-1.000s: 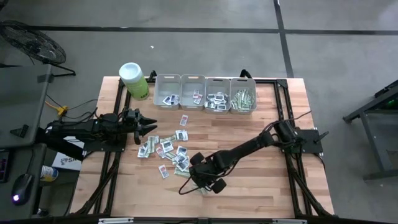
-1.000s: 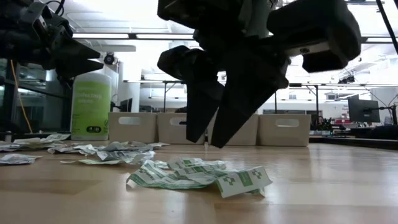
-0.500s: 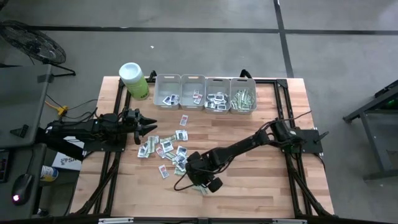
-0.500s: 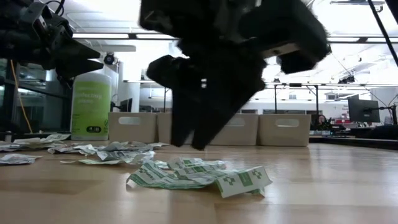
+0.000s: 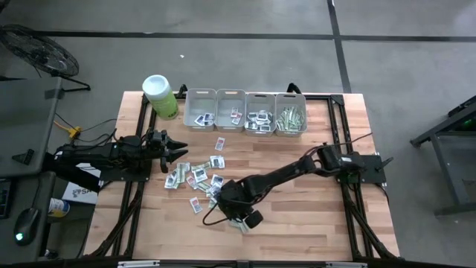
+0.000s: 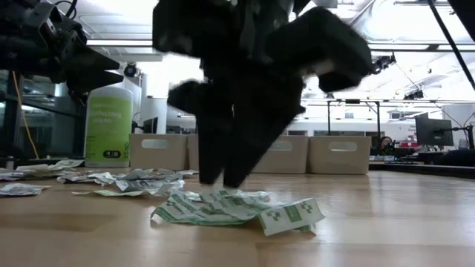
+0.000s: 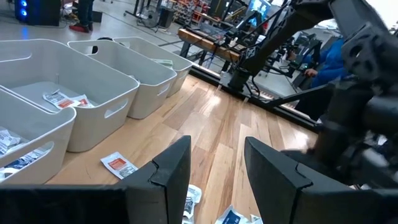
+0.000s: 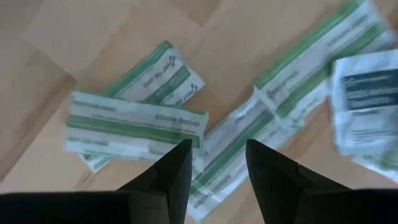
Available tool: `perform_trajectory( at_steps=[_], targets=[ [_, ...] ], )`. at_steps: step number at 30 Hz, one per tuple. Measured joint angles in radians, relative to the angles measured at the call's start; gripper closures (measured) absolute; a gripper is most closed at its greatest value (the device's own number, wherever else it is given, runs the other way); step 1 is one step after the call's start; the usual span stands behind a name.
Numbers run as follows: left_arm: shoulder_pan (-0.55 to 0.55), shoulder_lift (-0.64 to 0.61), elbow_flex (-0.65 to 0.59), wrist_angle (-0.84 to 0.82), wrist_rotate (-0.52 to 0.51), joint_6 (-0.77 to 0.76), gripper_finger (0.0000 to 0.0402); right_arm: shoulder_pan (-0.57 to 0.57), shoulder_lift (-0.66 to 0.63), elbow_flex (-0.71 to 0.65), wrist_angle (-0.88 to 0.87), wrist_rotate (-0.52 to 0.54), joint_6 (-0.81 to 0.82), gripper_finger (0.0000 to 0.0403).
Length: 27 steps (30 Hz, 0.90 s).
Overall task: Pick & Place First Aid Supplies
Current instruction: Put the bandage into the right gray bin
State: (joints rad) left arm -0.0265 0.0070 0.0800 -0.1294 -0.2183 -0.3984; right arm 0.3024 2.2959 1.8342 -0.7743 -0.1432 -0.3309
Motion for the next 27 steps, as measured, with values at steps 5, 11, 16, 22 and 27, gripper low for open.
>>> perform_trajectory(
  at_steps=[5, 11, 16, 22, 27],
  targets=[
    [0.000, 0.000, 0.000, 0.000, 0.000, 0.000, 0.0252, -0.009, 0.016, -0.001, 0.016, -0.029, -0.003, 0.0258],
    [0.000, 0.000, 0.000, 0.000, 0.000, 0.000, 0.0252, -0.008, 0.016, -0.001, 0.010, -0.032, 0.008, 0.0258],
    [0.000, 0.000, 0.000, 0.000, 0.000, 0.000, 0.0252, -0.008, 0.016, -0.001, 0.002, -0.032, 0.016, 0.0258],
    [0.000, 0.000, 0.000, 0.000, 0.000, 0.000, 0.0252, -0.007, 0.016, -0.001, -0.002, -0.037, 0.035, 0.0260],
    [0.000, 0.000, 0.000, 0.000, 0.000, 0.000, 0.0252, -0.007, 0.016, -0.001, -0.006, -0.061, 0.046, 0.0273]
  ],
)
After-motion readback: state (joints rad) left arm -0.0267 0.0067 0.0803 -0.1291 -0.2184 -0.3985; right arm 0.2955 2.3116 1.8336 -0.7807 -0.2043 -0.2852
